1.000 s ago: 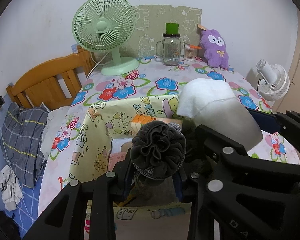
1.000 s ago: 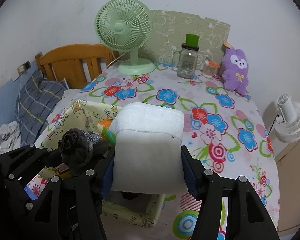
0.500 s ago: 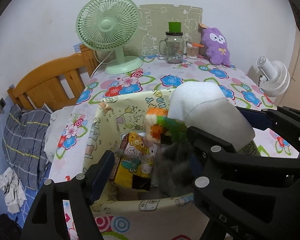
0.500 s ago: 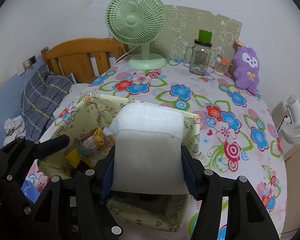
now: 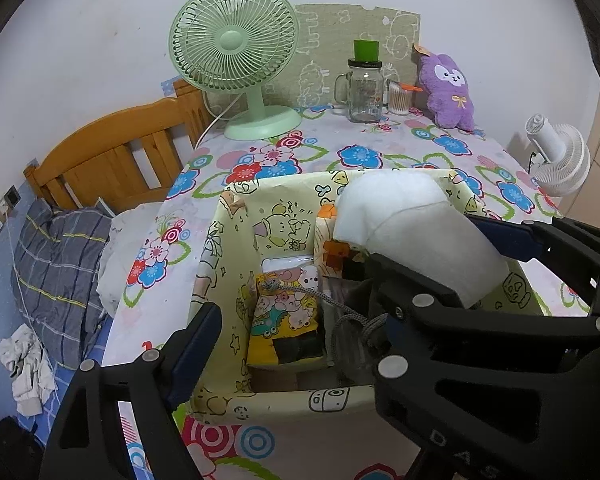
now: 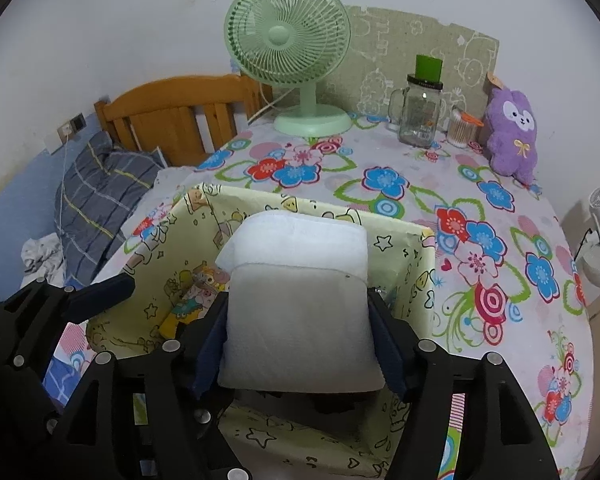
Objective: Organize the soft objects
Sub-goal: 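Lower into the box and open the left tool while the right tool releases the pad, then withdraw both open tools up and away from the box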
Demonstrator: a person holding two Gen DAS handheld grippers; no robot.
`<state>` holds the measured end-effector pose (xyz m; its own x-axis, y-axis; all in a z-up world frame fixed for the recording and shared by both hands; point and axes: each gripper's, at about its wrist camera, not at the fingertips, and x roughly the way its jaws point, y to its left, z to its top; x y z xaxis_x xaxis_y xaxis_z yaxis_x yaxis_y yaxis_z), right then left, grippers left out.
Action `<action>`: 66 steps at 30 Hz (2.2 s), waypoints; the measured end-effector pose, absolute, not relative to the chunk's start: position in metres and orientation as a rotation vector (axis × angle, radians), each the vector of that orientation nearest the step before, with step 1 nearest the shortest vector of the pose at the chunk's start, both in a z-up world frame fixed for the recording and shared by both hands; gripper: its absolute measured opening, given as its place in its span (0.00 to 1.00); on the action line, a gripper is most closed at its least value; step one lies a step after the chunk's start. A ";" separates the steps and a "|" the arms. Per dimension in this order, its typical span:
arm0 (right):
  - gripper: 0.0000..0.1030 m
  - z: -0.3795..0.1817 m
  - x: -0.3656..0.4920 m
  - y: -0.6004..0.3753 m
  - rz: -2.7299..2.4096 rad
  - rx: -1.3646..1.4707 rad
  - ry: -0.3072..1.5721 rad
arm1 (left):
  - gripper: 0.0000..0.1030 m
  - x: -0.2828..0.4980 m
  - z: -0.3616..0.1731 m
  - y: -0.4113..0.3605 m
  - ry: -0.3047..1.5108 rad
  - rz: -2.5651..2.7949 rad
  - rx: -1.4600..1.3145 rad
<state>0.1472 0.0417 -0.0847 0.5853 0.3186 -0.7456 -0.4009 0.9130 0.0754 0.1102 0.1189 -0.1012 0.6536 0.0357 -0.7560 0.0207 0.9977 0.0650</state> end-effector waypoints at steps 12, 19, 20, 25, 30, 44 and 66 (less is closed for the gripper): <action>0.80 -0.078 0.145 0.032 0.400 -0.105 0.827 | 0.87 0.107 -0.095 0.115 0.844 0.003 0.063; 0.84 -0.068 0.140 0.019 0.380 -0.092 0.809 | 0.92 0.101 -0.084 0.108 0.805 0.016 0.060; 0.84 -0.067 0.140 0.017 0.377 -0.091 0.807 | 0.93 0.101 -0.083 0.106 0.800 0.018 0.064; 0.85 -0.060 0.137 0.005 0.350 -0.093 0.810 | 0.95 0.099 -0.078 0.096 0.791 0.009 0.074; 0.85 -0.054 0.130 -0.009 0.325 -0.094 0.790 | 0.96 0.096 -0.072 0.084 0.777 0.010 0.091; 0.98 -0.033 0.109 -0.060 0.244 -0.053 0.710 | 0.97 0.086 -0.055 0.045 0.741 -0.015 0.093; 1.00 -0.001 0.063 -0.153 0.103 0.018 0.606 | 0.99 0.052 -0.018 -0.011 0.635 -0.028 0.098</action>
